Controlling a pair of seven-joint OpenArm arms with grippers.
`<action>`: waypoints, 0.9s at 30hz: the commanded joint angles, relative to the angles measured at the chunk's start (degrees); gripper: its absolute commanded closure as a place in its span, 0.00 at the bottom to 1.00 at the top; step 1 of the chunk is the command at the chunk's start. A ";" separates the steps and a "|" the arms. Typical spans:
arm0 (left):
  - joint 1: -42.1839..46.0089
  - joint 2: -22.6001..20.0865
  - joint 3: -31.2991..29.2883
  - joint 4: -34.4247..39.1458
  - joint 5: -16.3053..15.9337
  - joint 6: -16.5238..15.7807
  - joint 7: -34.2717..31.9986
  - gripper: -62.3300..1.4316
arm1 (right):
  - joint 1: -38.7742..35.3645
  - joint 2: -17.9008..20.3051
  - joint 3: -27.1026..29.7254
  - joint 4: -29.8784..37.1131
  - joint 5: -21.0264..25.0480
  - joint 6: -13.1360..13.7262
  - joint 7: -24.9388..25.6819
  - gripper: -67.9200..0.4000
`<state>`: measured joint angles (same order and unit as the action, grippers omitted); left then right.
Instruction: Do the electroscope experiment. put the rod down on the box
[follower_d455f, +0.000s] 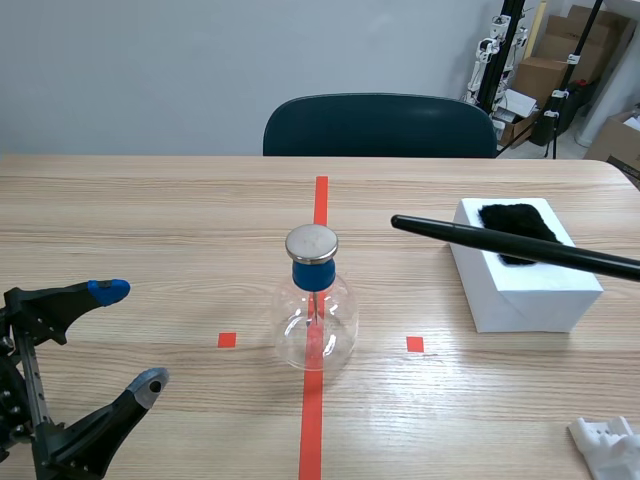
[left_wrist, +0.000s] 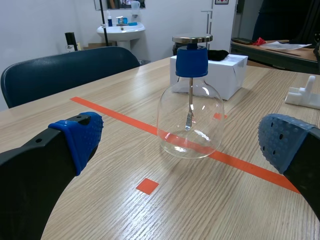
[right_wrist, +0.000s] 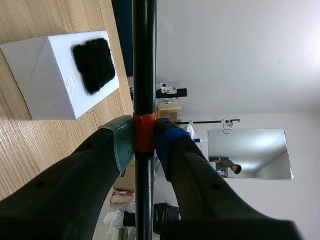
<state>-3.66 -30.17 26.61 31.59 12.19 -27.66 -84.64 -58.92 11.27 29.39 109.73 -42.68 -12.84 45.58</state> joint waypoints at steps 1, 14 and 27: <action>-0.15 -0.33 -0.15 0.66 -0.52 -0.04 -0.87 0.00 | 0.22 0.31 0.55 0.85 0.85 -0.83 0.26 0.99; -0.15 -0.33 -0.15 0.66 -0.52 -0.04 -0.87 0.00 | -0.13 3.61 0.00 6.86 0.83 9.90 -5.86 0.99; -0.15 -0.33 -0.15 0.66 -0.52 -0.04 -0.87 0.00 | 0.04 17.62 -3.32 11.67 2.67 35.76 -18.62 0.99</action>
<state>-3.66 -30.17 26.61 31.59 12.19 -27.66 -84.64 -58.94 27.73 26.41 120.73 -40.69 23.05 27.35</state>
